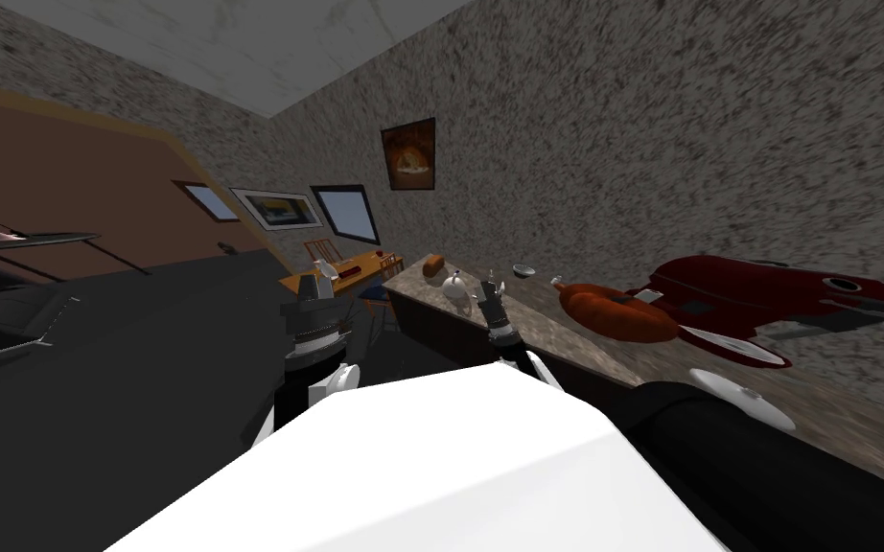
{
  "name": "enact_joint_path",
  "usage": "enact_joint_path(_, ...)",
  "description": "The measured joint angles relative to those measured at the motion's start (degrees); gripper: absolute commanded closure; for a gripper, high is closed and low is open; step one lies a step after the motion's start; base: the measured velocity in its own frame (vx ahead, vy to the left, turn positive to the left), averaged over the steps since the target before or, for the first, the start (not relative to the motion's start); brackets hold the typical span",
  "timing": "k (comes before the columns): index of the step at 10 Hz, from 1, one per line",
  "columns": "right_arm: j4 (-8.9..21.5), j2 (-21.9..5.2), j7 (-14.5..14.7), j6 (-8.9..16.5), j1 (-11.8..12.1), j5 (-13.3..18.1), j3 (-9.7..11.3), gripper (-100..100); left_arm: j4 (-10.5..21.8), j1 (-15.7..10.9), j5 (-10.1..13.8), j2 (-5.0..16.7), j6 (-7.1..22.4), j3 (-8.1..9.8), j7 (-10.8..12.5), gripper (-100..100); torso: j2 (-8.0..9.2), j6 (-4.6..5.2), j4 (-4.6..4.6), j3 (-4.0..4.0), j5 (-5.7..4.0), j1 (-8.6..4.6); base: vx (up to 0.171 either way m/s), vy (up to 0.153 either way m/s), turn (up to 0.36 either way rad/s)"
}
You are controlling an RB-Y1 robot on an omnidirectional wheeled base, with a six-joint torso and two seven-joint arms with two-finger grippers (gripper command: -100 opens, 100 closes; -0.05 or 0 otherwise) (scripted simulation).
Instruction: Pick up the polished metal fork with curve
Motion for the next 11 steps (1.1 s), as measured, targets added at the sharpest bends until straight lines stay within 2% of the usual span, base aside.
enact_joint_path(3, 2.4, -4.0, -0.5, -0.5, 2.1, 2.3, 2.7, -100, 0.0, 0.0, 0.0, 0.0, 0.0, 0.00, 0.0, 0, -0.04, -0.02, -0.02, -0.03, -0.01, -0.01, -0.075, 0.016, 0.060)
enact_joint_path(6, 4.1, -8.9, -1.9, -1.5, 4.8, 3.3, 3.4, -100, 0.0, 0.0, 0.0, 0.0, 0.0, 0.00, 0.0, 0, -0.10, 0.00, -0.02, -0.06, 0.00, -0.02, -0.067, 0.019, 0.078)
enact_joint_path(7, 5.1, -11.3, -2.6, -1.7, 5.6, 3.7, 3.6, -100, 0.0, 0.0, 0.0, 0.0, 0.0, 0.00, 0.0, 0, -0.10, -0.01, -0.03, -0.06, -0.01, -0.04, -0.063, 0.015, 0.054)
enact_joint_path(9, 8.4, -13.6, -2.7, -1.9, 5.9, 5.4, 5.7, -100, 0.0, 0.0, 0.0, 0.0, 0.0, 0.00, 0.0, 0, -0.07, -0.01, -0.02, -0.05, 0.00, -0.01, -0.074, 0.026, 0.088)
enact_joint_path(10, 9.2, -15.0, -2.8, -2.4, 6.6, 5.8, 6.1, -100, 0.0, 0.0, 0.0, 0.0, 0.0, 0.00, 0.0, 0, -0.09, 0.01, -0.02, -0.05, 0.00, 0.00, -0.072, 0.024, 0.092)
enact_joint_path(11, 9.5, -16.8, -3.2, -1.7, 7.4, 6.7, 7.1, -100, 0.0, 0.0, 0.0, 0.0, 0.0, 0.00, 0.0, 0, -0.08, -0.01, -0.02, -0.04, 0.00, 0.00, -0.056, 0.019, 0.064)
